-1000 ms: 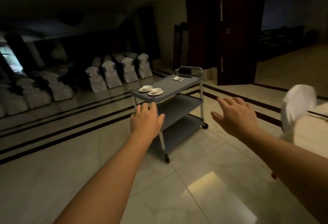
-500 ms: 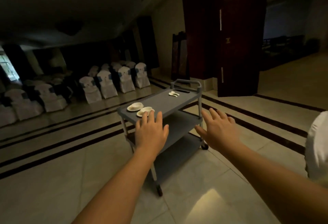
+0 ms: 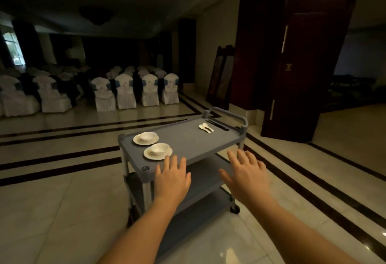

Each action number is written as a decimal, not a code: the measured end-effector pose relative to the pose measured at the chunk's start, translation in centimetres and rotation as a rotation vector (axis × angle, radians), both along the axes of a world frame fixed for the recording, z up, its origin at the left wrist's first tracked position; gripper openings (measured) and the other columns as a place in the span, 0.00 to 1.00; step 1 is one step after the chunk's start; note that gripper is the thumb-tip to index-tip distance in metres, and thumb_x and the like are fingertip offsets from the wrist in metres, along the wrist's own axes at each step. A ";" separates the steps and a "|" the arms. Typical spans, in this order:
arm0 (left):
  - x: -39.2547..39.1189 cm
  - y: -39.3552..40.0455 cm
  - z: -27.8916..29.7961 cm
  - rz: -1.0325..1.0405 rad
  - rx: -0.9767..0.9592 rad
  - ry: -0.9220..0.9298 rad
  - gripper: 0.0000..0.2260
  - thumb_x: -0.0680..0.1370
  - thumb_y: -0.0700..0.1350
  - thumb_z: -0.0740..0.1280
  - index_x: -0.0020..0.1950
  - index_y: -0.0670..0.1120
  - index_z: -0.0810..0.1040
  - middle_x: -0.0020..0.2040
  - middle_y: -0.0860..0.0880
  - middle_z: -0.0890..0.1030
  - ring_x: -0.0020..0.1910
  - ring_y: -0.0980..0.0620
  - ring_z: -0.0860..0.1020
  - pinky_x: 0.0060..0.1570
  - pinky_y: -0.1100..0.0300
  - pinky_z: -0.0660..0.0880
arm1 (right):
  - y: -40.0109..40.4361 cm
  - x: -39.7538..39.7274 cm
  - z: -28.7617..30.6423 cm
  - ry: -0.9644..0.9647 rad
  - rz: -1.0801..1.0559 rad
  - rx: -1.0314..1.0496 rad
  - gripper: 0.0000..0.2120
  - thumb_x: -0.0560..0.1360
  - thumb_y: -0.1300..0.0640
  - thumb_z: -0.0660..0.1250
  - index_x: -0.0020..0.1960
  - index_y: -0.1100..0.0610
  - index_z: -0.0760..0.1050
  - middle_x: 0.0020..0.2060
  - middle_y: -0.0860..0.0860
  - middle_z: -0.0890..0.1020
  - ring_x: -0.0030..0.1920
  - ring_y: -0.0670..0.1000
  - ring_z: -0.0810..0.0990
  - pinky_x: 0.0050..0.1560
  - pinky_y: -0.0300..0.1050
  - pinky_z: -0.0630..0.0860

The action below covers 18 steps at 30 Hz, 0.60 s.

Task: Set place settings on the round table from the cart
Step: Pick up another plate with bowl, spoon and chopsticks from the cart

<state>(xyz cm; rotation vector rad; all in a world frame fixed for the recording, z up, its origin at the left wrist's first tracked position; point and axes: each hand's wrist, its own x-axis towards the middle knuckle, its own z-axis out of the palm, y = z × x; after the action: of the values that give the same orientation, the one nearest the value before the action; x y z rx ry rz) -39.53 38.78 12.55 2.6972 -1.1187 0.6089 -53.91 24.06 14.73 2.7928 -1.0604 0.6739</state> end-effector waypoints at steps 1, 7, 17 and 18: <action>1.7 -1.7 -0.2 0.005 0.001 0.006 0.25 0.80 0.58 0.55 0.75 0.49 0.62 0.73 0.45 0.67 0.73 0.44 0.62 0.67 0.48 0.64 | -1.9 1.3 -0.1 0.016 0.002 0.000 0.35 0.75 0.32 0.53 0.77 0.45 0.52 0.77 0.51 0.61 0.77 0.56 0.55 0.73 0.60 0.55; 10.5 -9.9 -0.1 0.023 0.021 0.049 0.24 0.80 0.57 0.55 0.74 0.49 0.64 0.71 0.47 0.70 0.72 0.44 0.65 0.64 0.48 0.66 | -12.2 9.2 0.0 0.037 -0.037 0.024 0.34 0.76 0.32 0.53 0.77 0.45 0.54 0.77 0.51 0.61 0.77 0.57 0.56 0.73 0.60 0.55; 25.1 -18.3 -3.1 0.305 -0.033 0.208 0.24 0.79 0.58 0.57 0.73 0.50 0.64 0.70 0.47 0.70 0.69 0.46 0.66 0.62 0.50 0.69 | -23.0 26.7 -2.6 0.103 0.263 0.018 0.30 0.78 0.35 0.53 0.75 0.48 0.59 0.73 0.51 0.67 0.74 0.56 0.60 0.69 0.58 0.61; 26.5 -18.7 -3.1 0.348 -0.041 0.230 0.24 0.79 0.58 0.57 0.73 0.50 0.64 0.70 0.47 0.70 0.69 0.46 0.67 0.61 0.50 0.69 | -24.0 28.6 -2.7 0.119 0.305 0.024 0.29 0.78 0.36 0.53 0.75 0.48 0.59 0.73 0.51 0.67 0.74 0.57 0.60 0.69 0.57 0.61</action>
<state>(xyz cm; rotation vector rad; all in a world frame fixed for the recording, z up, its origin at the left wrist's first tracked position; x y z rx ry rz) -13.02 20.06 9.47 2.8553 -0.5808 0.3467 -25.32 0.07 12.02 3.0028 -0.6319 0.5123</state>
